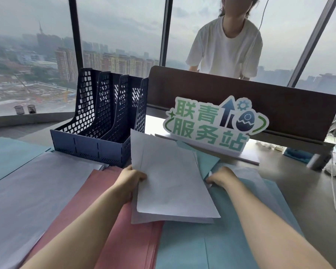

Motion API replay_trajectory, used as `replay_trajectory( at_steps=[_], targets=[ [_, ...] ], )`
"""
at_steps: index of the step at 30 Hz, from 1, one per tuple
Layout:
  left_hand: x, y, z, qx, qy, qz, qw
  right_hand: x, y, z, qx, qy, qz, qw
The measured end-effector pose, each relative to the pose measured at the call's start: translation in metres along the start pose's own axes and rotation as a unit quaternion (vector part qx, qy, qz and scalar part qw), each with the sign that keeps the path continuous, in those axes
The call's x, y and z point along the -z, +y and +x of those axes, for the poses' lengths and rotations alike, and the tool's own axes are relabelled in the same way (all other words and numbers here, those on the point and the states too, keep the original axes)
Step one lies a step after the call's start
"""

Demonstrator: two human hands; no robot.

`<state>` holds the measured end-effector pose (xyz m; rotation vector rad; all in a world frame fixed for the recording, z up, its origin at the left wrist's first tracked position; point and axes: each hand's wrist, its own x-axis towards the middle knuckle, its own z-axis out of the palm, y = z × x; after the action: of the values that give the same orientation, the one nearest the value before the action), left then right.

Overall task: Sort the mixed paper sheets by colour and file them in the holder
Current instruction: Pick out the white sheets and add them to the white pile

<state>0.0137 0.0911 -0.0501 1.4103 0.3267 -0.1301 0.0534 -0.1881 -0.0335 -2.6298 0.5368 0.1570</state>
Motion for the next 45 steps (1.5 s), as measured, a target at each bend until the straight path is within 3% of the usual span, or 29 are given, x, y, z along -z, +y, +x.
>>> replay_trajectory(
  at_steps=[4,8,10,12,17,21,23,26,29,35,45],
  targets=[
    [-0.001,0.0,0.001,0.006,0.0,-0.009,1.0,-0.009,0.004,0.003,-0.014,0.026,0.142,0.989],
    [0.001,-0.001,0.003,0.007,0.001,-0.02,1.0,-0.013,0.019,-0.002,-0.039,0.076,0.377,0.922],
    [0.0,-0.001,0.002,0.01,0.003,-0.021,1.0,-0.006,0.029,-0.003,-0.07,0.113,0.429,0.894],
    [0.0,0.0,0.0,0.01,0.002,-0.017,1.0,0.002,0.035,-0.007,-0.093,0.093,0.457,0.88],
    [0.001,0.002,-0.003,0.018,0.007,-0.02,1.0,-0.006,0.027,-0.014,-0.106,-0.02,0.453,0.885],
    [0.003,0.001,-0.001,0.021,0.018,-0.046,0.999,-0.019,0.012,-0.008,-0.118,-0.047,0.503,0.855],
    [0.003,0.001,0.001,0.022,0.02,-0.051,0.998,-0.027,0.008,0.001,-0.115,-0.013,0.464,0.878],
    [0.005,-0.001,0.004,0.023,0.019,-0.06,0.998,-0.029,0.004,0.002,-0.07,0.051,0.316,0.945],
    [0.006,0.0,0.005,0.024,0.017,-0.061,0.998,-0.024,0.001,-0.006,-0.034,0.093,0.246,0.964],
    [0.01,0.009,0.003,0.02,0.003,-0.071,0.997,0.001,-0.004,-0.022,0.004,0.202,0.311,0.929],
    [-0.003,0.012,-0.004,-0.036,0.022,-0.06,0.997,0.078,0.046,-0.035,-0.001,0.394,0.311,0.865]
  ],
)
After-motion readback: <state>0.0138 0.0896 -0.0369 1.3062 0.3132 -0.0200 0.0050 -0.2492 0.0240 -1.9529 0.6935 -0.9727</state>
